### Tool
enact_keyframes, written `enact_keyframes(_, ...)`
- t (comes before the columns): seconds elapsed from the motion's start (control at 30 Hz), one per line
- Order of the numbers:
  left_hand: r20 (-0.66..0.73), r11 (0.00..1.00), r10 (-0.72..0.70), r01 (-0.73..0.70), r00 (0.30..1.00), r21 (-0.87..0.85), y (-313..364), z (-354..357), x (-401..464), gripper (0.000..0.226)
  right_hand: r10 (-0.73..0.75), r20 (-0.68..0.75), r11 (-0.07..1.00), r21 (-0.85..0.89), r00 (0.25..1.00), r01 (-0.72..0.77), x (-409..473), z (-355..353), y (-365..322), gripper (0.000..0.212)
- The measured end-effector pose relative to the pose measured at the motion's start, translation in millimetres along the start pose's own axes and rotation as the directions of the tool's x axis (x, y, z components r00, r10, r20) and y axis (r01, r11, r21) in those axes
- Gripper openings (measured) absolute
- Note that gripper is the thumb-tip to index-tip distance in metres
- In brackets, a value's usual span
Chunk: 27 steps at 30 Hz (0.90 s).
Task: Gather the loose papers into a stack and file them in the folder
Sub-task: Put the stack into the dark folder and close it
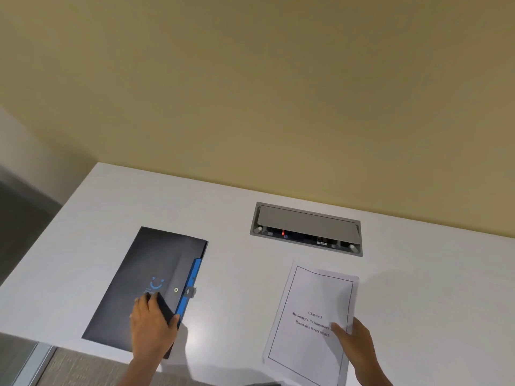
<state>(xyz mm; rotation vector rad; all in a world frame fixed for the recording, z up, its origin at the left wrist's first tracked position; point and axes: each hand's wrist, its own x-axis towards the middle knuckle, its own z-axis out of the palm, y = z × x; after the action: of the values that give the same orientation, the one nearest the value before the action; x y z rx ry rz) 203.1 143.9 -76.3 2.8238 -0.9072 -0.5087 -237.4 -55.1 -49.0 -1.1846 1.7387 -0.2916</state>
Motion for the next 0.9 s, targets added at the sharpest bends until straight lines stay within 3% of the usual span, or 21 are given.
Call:
enact_keyframes(0.13,0.051,0.999,0.034,-0.035,0.998,0.028,4.0,1.0,9.4,0.102,-0.017,-0.024,1.0,-0.015,1.0,0.017,-6.1,2.0,-0.1,0.012)
enact_keyframes(0.27,0.092,0.99,0.048,-0.035,0.995,-0.134,13.8,-2.5,14.1,0.088,-0.014,-0.043,0.999,0.028,0.999,0.015,-12.0,1.0,-0.6,0.013)
enact_keyframes(0.37,0.098,0.99,0.05,-0.036,0.994,-0.138,16.7,-2.8,13.9,0.073,-0.018,-0.047,0.998,0.055,0.999,0.021,-15.4,-0.6,-3.3,0.015)
enact_keyframes(0.57,0.07,0.97,0.022,-0.004,0.997,-0.243,21.2,-11.9,2.7,0.077,-0.043,-0.072,0.992,0.113,0.996,0.051,-21.9,-9.0,-15.8,0.015)
enact_keyframes(0.73,0.071,0.969,0.06,-0.041,0.996,-0.243,42.5,-32.3,-17.9,0.069,-0.117,-0.135,0.974,0.176,0.984,0.141,-33.5,-20.6,-41.8,0.009)
enact_keyframes(0.9,0.048,0.926,0.109,-0.084,0.993,-0.368,82.7,-48.3,-51.4,0.059,-0.217,-0.202,0.93,0.256,0.955,0.265,-59.9,-36.9,-83.0,0.014)
